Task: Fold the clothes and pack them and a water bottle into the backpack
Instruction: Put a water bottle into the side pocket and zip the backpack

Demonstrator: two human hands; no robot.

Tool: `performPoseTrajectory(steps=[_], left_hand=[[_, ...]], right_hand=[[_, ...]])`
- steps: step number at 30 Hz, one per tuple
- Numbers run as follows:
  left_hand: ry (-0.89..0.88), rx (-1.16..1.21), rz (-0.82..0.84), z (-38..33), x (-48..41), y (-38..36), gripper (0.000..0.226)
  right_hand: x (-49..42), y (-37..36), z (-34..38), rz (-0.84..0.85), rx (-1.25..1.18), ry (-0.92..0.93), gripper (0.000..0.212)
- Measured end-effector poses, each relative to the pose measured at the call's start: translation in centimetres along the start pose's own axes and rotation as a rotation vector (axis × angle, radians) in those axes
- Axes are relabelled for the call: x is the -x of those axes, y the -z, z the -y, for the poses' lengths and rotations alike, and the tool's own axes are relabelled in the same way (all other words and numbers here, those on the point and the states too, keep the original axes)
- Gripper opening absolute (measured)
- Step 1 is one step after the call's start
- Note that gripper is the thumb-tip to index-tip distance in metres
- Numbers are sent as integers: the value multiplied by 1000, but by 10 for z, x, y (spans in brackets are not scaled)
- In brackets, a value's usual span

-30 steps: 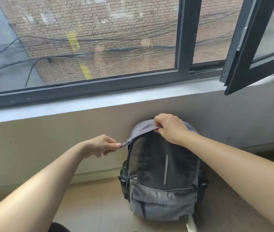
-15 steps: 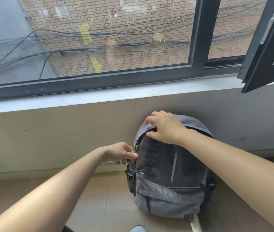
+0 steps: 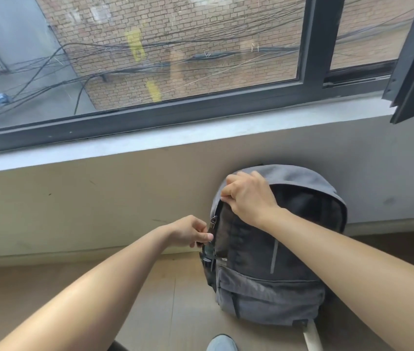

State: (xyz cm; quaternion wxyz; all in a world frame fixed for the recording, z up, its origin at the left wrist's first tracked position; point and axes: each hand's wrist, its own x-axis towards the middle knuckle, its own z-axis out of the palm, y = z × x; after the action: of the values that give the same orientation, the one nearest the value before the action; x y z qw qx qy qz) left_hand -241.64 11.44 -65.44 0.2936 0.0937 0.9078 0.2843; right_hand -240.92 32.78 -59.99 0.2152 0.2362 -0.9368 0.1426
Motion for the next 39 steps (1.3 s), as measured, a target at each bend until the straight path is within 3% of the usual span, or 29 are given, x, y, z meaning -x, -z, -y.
performPoseTrajectory(steps=[8, 11, 15, 18, 22, 27, 33, 36, 37, 39], left_hand=[[133, -268, 195, 20, -7, -30, 27], [165, -474, 145, 18, -10, -50, 27], [130, -769, -59, 14, -16, -76, 33], [95, -879, -127, 17, -17, -79, 36], [94, -930, -192, 16, -9, -72, 39], [-56, -977, -448, 7, 7, -60, 38], [-337, -923, -621, -3, 16, -57, 35], [-473, -816, -570, -1, 13, -65, 15], [-441, -741, -538, -2, 12, -70, 8], [-301, -628, -448, -4, 10, -81, 22]], right_hand=[[5, -4, -7, -129, 18, -45, 18], [5, -6, -6, -167, -9, -71, 17], [6, -11, -9, -199, -18, -65, 14], [6, -13, -14, -177, 1, -21, 12], [7, -9, -24, -200, 48, 56, 4], [42, -9, -30, -222, 188, 271, 20], [92, -15, -40, 58, 361, 301, 50], [105, -10, -43, 104, 369, 260, 62], [108, -7, -42, 82, 363, 236, 64], [110, 4, -41, 6, 349, 135, 72]])
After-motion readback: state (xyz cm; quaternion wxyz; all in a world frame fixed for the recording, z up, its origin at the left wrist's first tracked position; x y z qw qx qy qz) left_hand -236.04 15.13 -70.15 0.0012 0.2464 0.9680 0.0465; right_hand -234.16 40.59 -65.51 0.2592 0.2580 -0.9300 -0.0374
